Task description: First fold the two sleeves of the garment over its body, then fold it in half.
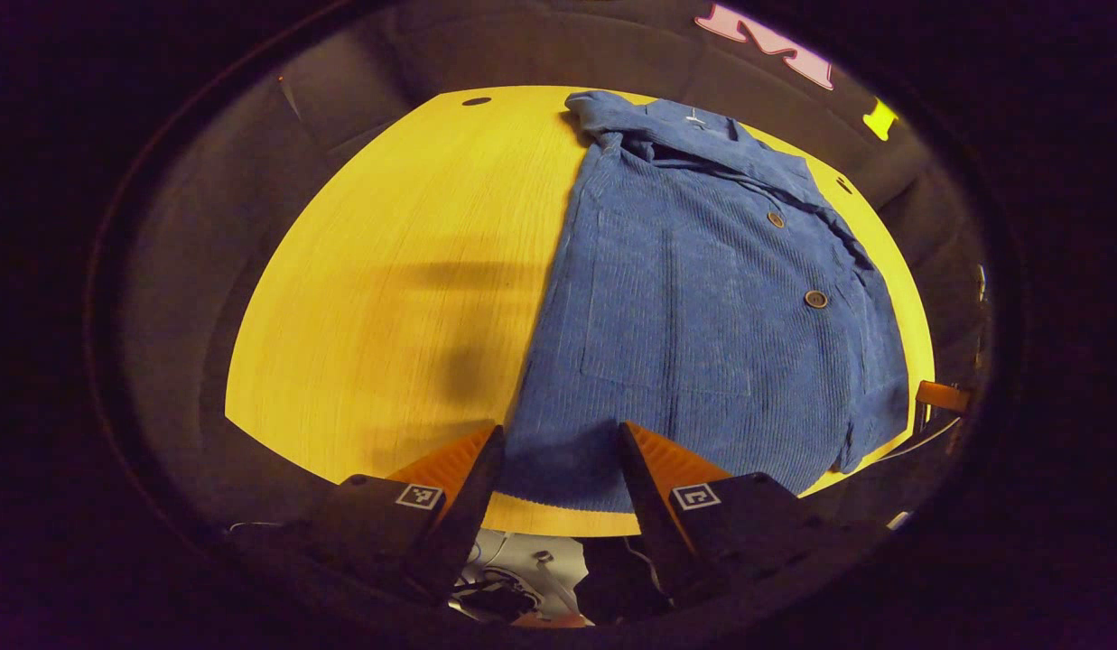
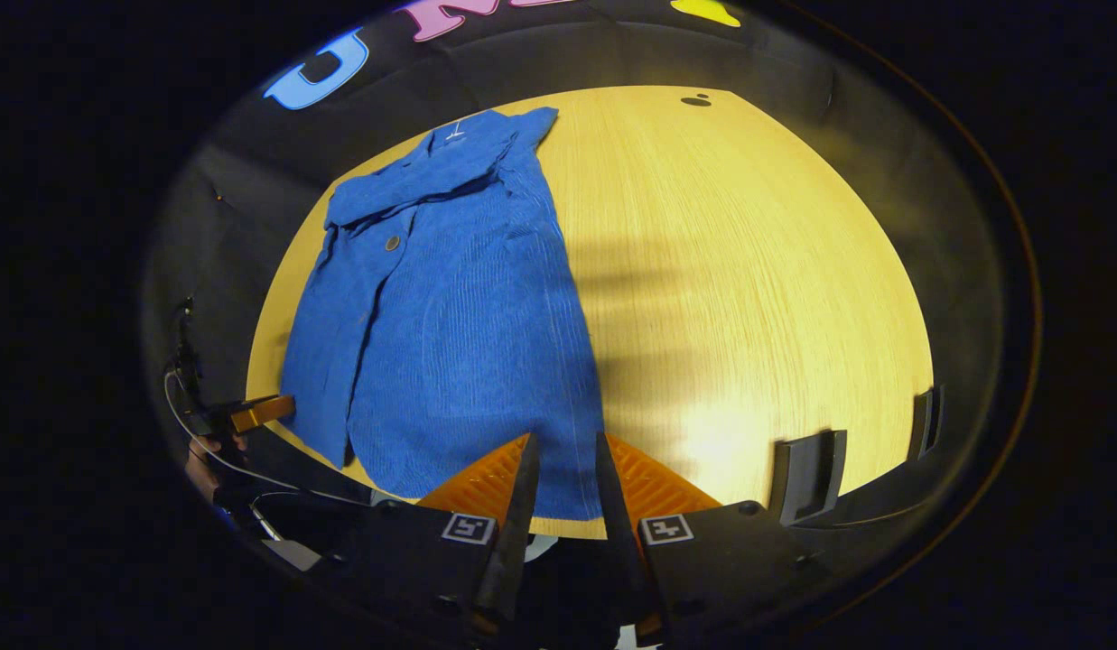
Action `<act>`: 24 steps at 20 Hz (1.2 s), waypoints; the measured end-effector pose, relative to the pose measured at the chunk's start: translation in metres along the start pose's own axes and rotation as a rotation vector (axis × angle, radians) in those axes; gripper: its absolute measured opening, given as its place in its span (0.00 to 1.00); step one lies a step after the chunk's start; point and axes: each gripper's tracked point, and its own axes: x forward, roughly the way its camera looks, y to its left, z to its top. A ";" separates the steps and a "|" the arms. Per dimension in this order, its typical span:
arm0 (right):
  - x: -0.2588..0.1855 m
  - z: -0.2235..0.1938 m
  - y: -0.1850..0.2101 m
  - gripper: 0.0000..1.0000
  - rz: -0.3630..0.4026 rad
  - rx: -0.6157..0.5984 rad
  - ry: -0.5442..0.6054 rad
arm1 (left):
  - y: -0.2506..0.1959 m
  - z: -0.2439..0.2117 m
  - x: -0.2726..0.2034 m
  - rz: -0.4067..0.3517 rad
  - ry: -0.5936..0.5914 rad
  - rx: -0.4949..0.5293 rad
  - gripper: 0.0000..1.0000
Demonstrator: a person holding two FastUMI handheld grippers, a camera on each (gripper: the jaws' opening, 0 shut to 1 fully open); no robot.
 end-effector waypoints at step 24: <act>0.025 -0.040 0.002 0.94 -0.101 -0.082 0.175 | 0.000 -0.013 -0.004 0.023 0.123 0.063 0.75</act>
